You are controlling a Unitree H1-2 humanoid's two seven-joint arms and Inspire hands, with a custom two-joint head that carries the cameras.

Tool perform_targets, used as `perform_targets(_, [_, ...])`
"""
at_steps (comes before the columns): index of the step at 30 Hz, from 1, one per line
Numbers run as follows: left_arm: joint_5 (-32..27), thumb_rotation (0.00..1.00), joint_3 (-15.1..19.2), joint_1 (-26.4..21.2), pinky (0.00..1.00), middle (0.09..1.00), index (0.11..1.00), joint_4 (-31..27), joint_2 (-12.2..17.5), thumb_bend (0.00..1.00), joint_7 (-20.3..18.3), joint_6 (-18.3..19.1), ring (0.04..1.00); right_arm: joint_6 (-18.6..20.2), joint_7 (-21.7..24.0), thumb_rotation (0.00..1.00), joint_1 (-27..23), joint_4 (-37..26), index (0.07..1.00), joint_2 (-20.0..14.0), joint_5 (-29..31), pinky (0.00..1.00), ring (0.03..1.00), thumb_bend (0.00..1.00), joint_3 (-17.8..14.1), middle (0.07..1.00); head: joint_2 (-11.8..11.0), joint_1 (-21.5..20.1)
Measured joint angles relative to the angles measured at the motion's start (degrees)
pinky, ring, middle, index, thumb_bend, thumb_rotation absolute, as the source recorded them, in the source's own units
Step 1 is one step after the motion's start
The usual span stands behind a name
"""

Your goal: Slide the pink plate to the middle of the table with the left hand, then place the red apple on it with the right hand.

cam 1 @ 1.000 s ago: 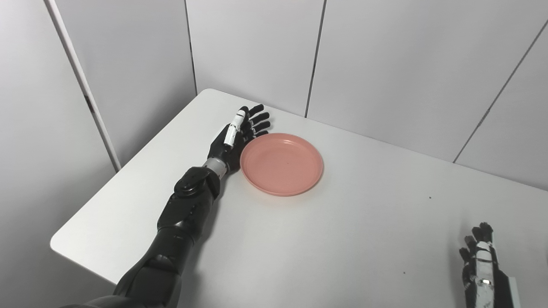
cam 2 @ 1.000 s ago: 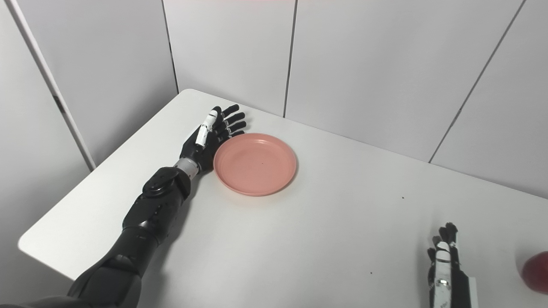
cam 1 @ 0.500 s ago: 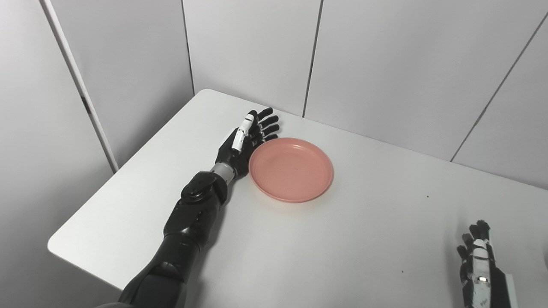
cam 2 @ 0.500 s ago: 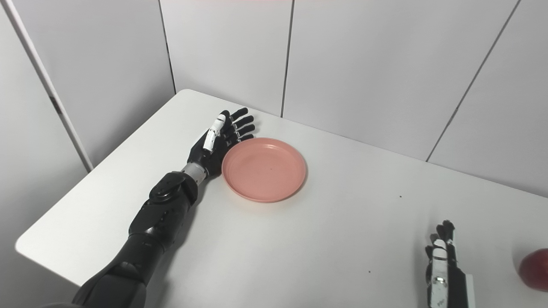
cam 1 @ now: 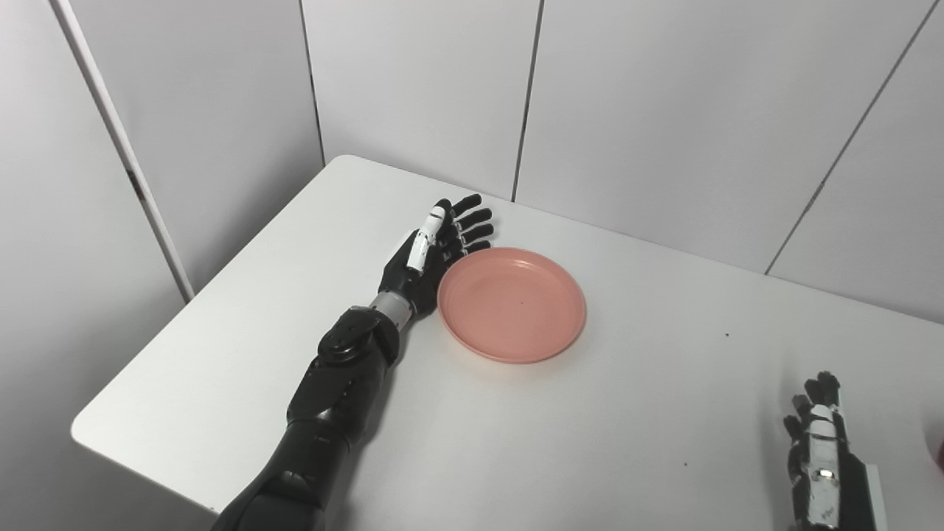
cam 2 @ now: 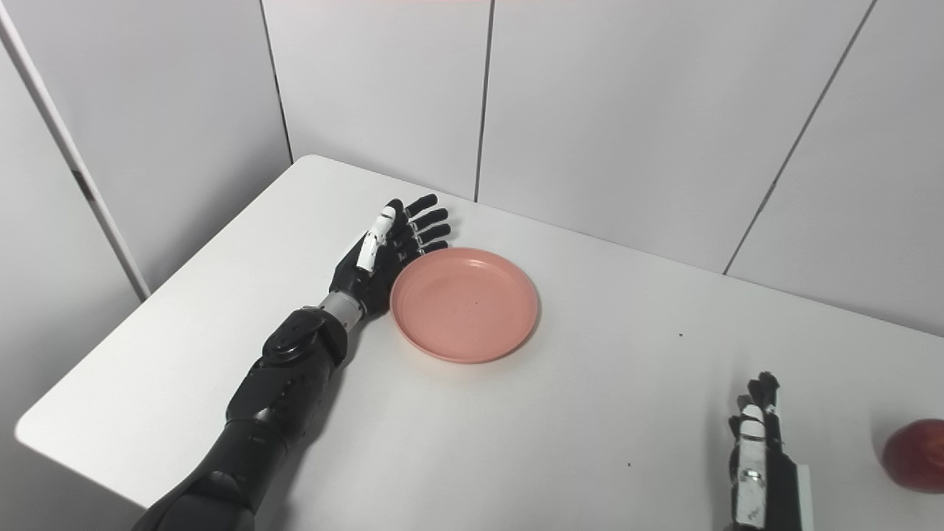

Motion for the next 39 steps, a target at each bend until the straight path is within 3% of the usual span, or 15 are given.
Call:
perform_targets(14, [-1.02,1.0,-1.37,2.37,0.84,0.853,0.838,-5.28,-2.52,0.35,0.22,3.75,0.859,0.0,-0.88,1.0,0.0,-0.56,1.0,0.75,-1.15,1.0,1.0,0.23,0.62,1.0,2.11,-4.57])
perform_targets(27, [0.89,1.0,-6.1,5.43,0.84,0.862,0.846,-11.8,-6.38,0.31,2.8,6.42,0.861,0.05,-1.75,1.0,-0.02,-1.68,1.0,2.32,-2.35,1.0,1.0,0.25,1.06,1.0,3.96,-7.3])
perform_targets(39, [2.56,1.0,-9.05,7.54,0.85,0.87,0.848,-16.62,-9.08,0.36,4.61,10.53,0.868,0.72,-2.14,1.0,-0.08,-2.74,1.0,3.24,-2.57,1.0,1.0,0.23,1.29,1.0,5.98,-9.49])
